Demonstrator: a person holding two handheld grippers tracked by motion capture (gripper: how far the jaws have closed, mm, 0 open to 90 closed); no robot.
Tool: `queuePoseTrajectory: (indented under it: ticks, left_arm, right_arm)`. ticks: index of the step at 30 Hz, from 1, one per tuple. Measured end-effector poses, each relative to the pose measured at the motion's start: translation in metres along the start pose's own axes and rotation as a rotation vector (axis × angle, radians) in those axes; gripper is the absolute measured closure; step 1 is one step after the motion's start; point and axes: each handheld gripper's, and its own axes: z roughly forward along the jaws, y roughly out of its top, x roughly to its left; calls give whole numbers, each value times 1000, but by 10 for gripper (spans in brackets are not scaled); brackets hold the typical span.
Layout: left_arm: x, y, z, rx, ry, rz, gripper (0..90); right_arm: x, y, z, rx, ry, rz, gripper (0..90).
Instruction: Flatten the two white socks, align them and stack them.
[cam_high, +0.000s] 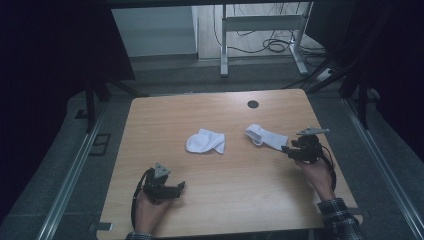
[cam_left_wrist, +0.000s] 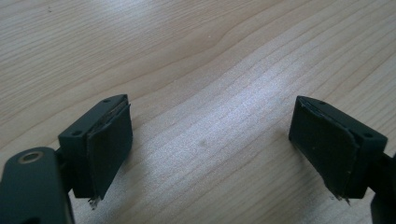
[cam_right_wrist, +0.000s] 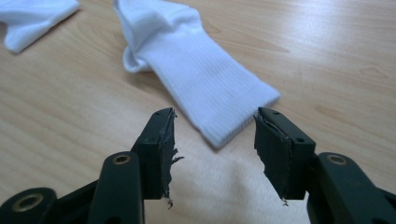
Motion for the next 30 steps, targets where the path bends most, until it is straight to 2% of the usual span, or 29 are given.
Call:
queuePoseTrajectory:
  ticks: [7,13,18,22,23,25,27,30]
  left_arm:
    - [0,0,0,-1,-1,6,135]
    - [0,0,0,-1,-1,5,135]
    - [0,0,0,-1,-1,6,135]
    - [0,0,0,-1,-1,6,135]
    - [0,0,0,-1,-1,6,135]
    - [0,0,0,-1,-1,6,135]
    - [0,0,0,-1,-1,6,135]
    - [0,0,0,-1,-1,5,135]
  right_arm:
    - [-6,8,21,31,-46,-10,527]
    - [-11,8,40,51,-55,22,519]
    - [-9,3,50,76,-61,17,513]
    - [-11,0,50,67,-39,40,582]
    - [-12,-2,49,53,-16,47,693]
    - [-12,-3,47,59,5,59,783]
    - [-11,-2,47,66,9,56,808]
    - [-9,1,46,80,-12,37,815]
